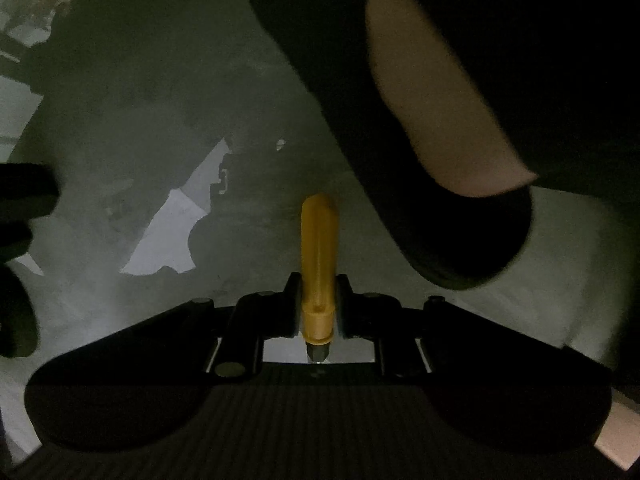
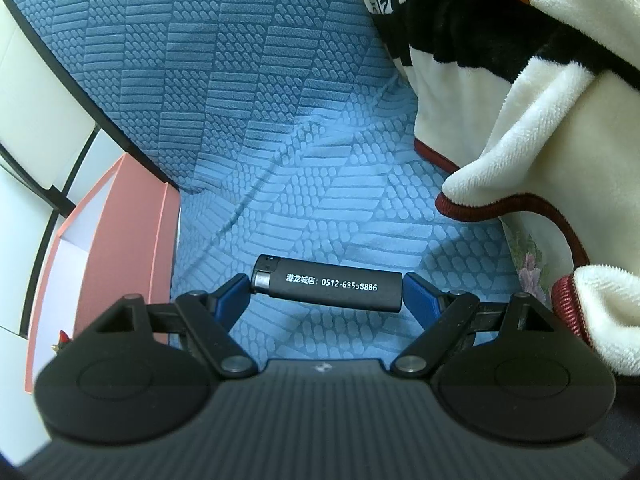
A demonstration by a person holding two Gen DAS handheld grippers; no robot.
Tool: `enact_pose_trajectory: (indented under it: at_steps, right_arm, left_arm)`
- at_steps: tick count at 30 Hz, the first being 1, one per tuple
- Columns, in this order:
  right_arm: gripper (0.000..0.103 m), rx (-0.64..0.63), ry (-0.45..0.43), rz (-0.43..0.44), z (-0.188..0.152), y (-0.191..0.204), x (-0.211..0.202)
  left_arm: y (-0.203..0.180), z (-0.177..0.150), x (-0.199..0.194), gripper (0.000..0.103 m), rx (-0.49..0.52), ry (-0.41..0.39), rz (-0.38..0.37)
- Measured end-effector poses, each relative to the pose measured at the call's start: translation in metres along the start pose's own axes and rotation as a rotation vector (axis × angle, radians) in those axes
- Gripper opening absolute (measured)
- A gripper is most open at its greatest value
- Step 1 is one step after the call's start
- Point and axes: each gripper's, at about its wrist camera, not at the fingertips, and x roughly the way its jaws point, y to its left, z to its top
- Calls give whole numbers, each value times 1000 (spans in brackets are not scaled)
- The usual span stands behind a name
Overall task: Organize rigid objects
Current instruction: 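Swing the left tool with the screwdriver around toward the pink box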
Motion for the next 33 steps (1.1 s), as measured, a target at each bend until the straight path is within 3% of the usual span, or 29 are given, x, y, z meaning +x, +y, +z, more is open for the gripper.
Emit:
enact_pose_trajectory:
  at_steps: [12,23,33]
  right_arm:
    - [86,-22,-10,-13,-3,3,-1]
    - [86,-41,-11,-20,-5,6,-1]
    - [86,-60,-15,-21,-8,8,-3]
  left_arm:
    - [7,-6,-82,19,32,-88,-53]
    - [15,-18,-153,19,93,-194,-31]
    - [16,-18,-232,19,0,-345,-43]
